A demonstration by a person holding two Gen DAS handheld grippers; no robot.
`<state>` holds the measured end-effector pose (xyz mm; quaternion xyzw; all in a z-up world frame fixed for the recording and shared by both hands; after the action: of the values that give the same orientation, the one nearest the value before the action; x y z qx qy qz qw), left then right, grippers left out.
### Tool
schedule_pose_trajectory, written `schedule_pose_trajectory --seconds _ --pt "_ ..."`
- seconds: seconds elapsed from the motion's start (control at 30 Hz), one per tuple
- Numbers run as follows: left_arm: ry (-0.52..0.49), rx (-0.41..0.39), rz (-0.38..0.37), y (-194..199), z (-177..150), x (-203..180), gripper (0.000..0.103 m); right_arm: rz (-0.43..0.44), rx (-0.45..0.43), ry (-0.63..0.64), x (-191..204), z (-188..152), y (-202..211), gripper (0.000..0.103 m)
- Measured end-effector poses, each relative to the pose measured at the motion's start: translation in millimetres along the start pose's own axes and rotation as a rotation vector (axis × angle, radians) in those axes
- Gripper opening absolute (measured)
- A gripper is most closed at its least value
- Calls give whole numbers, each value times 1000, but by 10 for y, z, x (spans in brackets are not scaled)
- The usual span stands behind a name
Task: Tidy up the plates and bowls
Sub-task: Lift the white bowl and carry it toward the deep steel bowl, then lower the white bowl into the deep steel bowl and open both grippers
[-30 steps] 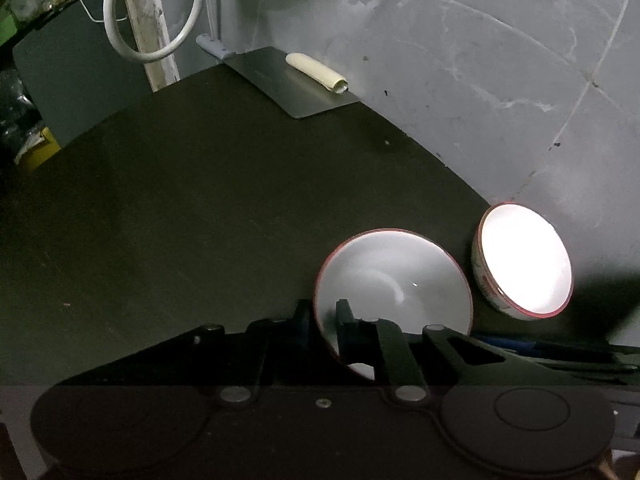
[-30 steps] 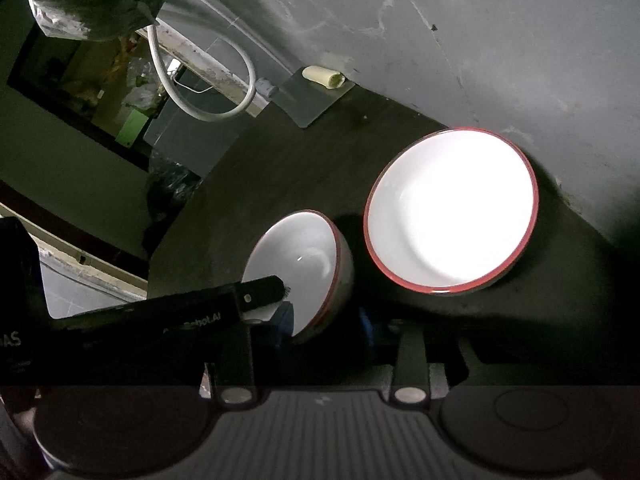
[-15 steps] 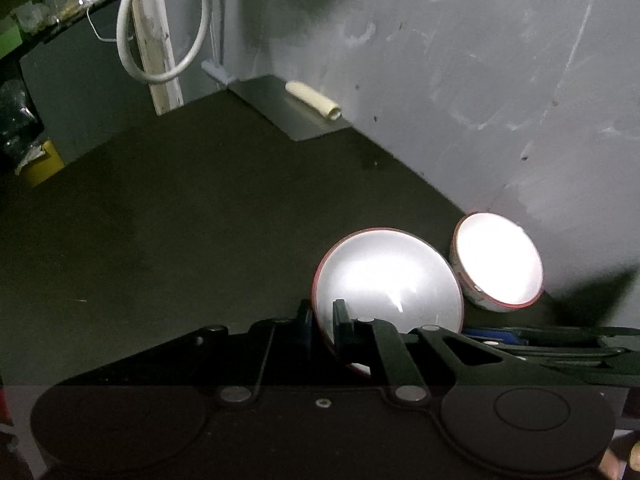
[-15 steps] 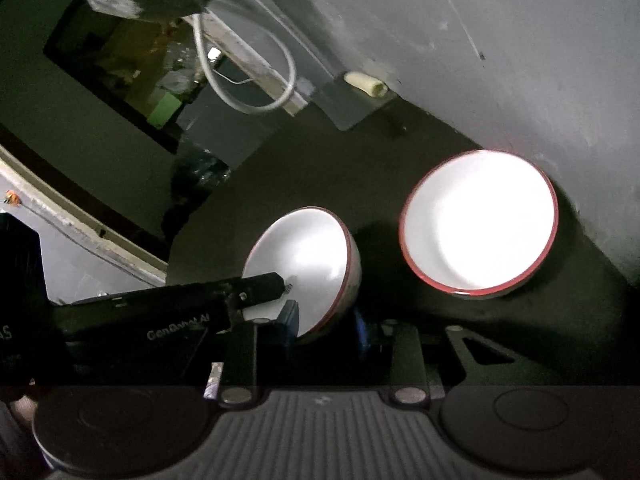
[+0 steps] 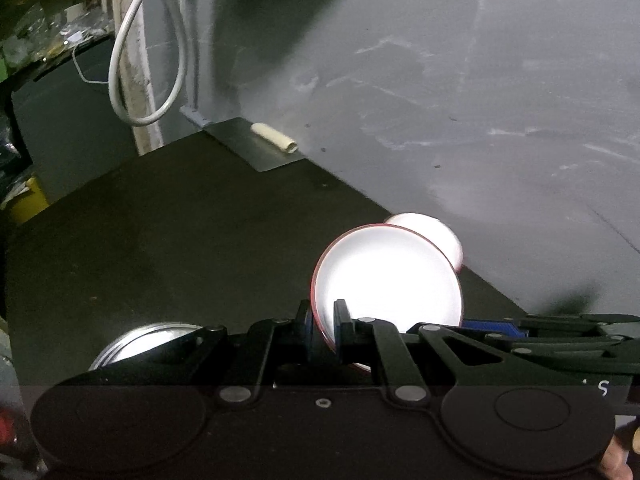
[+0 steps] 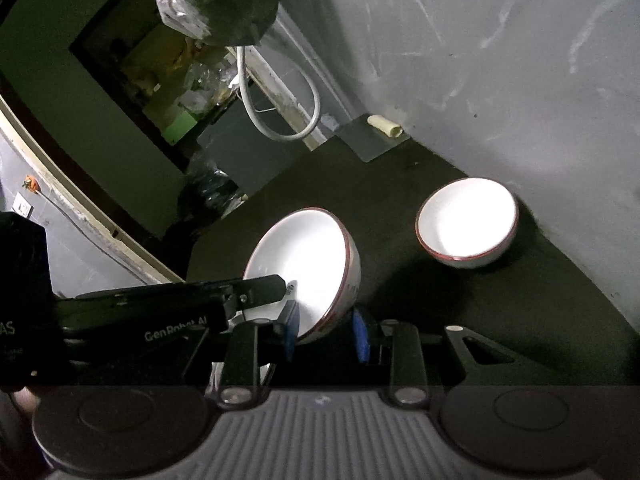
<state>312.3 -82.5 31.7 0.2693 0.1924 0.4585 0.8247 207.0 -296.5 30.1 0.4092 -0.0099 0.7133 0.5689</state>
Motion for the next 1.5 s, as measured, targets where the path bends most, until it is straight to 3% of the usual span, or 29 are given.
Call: schedule_pose_trajectory --seconds 0.27,0.57,1.0,1.5 --pt "25 -48 -84 396 -224 -179 10 -69 -40 27 191 -191 513 32" --pt "27 -32 -153 546 -495 -421 10 -142 -32 35 214 -445 909 32" --pt "-35 49 -139 512 -761 -532 10 -160 59 -4 56 -673 899 32" --pt "-80 124 -131 365 -816 -611 11 -174 163 -8 -35 -653 790 32"
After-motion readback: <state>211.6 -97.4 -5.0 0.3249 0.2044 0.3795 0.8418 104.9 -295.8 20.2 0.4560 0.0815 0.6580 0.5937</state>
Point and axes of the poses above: each gripper's, at about its wrist camera, not at the fingertips, and y roughly against the way its jaws point, x to its left, z to its top, the point moved 1 cm from there along -y, roughly the way its jaws point, and after that the axes turned 9 degrees about -x, right-handed, at the moved point
